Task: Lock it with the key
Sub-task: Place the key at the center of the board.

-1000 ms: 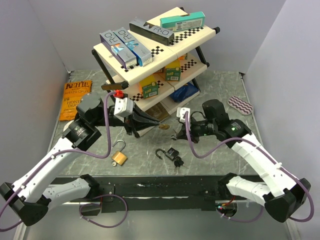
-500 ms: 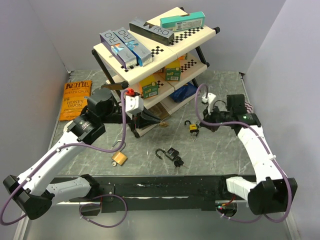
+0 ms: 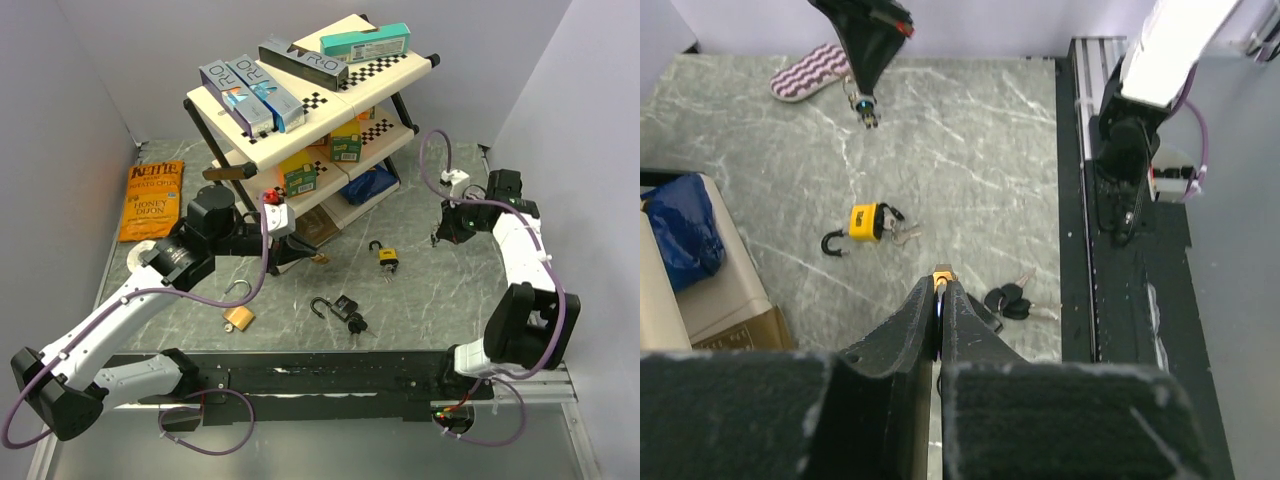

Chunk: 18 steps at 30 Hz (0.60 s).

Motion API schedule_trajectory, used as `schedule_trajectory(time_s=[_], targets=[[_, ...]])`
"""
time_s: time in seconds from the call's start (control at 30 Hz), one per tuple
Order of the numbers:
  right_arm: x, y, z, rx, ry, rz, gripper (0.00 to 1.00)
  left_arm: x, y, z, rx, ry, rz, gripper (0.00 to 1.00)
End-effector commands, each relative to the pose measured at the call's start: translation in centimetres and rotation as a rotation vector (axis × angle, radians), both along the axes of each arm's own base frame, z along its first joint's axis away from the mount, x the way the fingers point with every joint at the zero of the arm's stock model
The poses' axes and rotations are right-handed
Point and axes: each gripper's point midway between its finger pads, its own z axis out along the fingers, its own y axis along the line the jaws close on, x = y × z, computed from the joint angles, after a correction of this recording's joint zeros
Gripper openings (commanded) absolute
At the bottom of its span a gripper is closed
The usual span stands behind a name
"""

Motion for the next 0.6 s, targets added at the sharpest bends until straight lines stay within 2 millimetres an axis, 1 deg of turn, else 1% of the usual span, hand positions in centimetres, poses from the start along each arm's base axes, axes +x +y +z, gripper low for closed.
schedule_trajectory(time_s=[0.0, 0.13, 0.2, 0.3, 0.4, 0.47, 0.5, 0.53, 0.57], targets=[[1.9, -2.9, -0.5, -0.085, 0.006, -0.032, 0.0, 0.1, 0.0, 0.7, -0.011, -0.062, -0.006, 0.01], [2.4, -4.9, -3.2, -0.125, 0.091, -0.068, 0.0, 0.3, 0.0, 0.1, 0.008, -0.059, -0.01, 0.01], [2.4, -6.0, -4.7, -0.159, 0.143, -0.076, 0.0, 0.3, -0.1, -0.4, 0.019, -0.05, -0.014, 0.01], [2.0, -7.2, -6.6, -0.182, 0.21, -0.076, 0.0, 0.4, -0.2, -0.8, 0.025, -0.044, -0.018, 0.01], [1.9, -8.2, -7.8, -0.212, 0.241, -0.071, 0.0, 0.7, -0.4, -1.2, 0.033, -0.038, -0.016, 0.01], [2.1, -8.7, -8.2, -0.231, 0.245, -0.065, 0.01, 0.7, -0.5, -1.4, 0.033, -0.029, -0.014, 0.01], [2.3, -9.1, -8.3, -0.247, 0.248, -0.071, 0.1, 0.8, -0.6, -1.4, 0.03, -0.029, -0.015, 0.01], [2.5, -9.2, -8.3, -0.248, 0.248, -0.073, 0.17, 0.9, -0.6, -1.5, 0.031, -0.021, -0.016, 0.01], [2.9, -9.3, -7.9, -0.249, 0.239, -0.078, 0.28, 0.8, -0.7, -1.7, 0.032, -0.015, -0.018, 0.01]])
